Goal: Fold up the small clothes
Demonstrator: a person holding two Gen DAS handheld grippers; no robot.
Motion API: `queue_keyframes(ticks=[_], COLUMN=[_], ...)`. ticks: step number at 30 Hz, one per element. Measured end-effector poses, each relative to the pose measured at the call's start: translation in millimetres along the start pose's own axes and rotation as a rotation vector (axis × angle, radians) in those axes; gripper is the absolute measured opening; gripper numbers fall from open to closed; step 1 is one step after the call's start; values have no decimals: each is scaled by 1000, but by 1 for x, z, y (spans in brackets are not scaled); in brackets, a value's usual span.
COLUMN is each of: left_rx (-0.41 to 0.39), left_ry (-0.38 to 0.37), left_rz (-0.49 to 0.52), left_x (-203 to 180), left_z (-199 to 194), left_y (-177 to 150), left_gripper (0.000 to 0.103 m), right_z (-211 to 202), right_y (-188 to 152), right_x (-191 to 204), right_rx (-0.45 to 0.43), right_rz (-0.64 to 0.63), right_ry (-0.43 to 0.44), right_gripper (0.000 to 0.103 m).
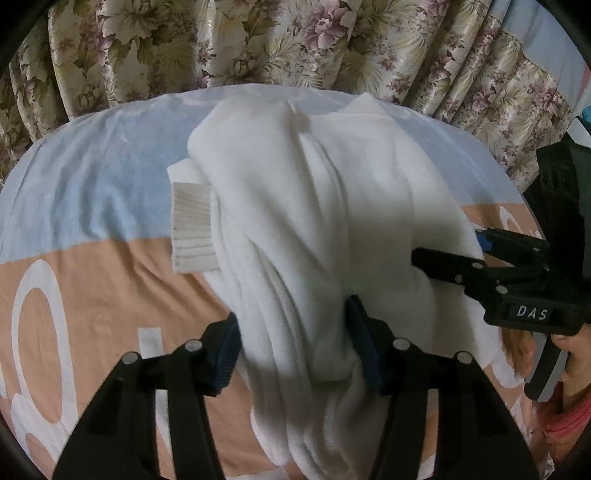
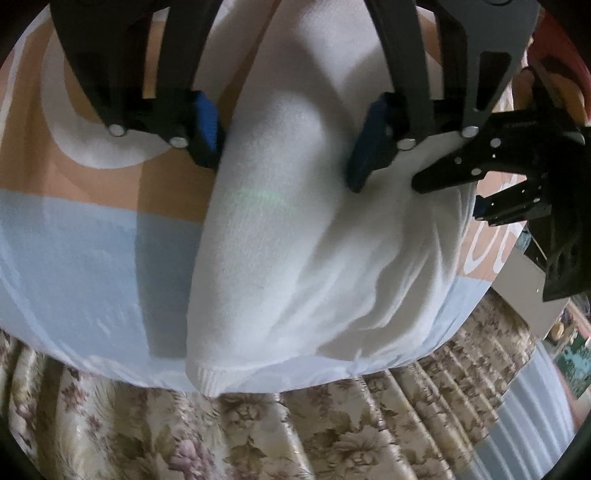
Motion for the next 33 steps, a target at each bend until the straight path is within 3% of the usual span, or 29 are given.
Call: queue_keyframes(ticks=[2, 7, 18, 25, 29, 33], left_rx=[-6, -31, -107, -186, -226, -226], left_ry=[-2, 18, 39, 29, 22, 7], left_rz=[-8, -15, 3, 0, 26, 40], left_x=[0, -1, -12, -28, -53, -82], left_z=[-1, -7, -39, -77, -104, -110], left_y=[0, 2, 24, 44, 38, 4], left_gripper=[51, 42, 35, 35, 35, 35], right_z=[-2, -5, -30, -84, -122, -140], right_y=[1, 5, 25, 38, 16, -19], right_x=[1, 6, 21, 28, 29, 22], right_rx=[-14, -43, -135, -249, -276, -249], right_rz=[-2, -40, -117, -150, -165, -161], right_ry=[3, -17, -29, -33, -41, -43], right_gripper=[47, 38, 34, 34, 34, 34])
Point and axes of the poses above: each gripper's, at about its wrist camera, not at the fingertips, and z roughly the way its jaws point, x to its left, y to its top, the point moved 10 cm from there along z, roughly the way its jaws point, and after that the axes turned 4 degrees about y, right-handed, at the moved point
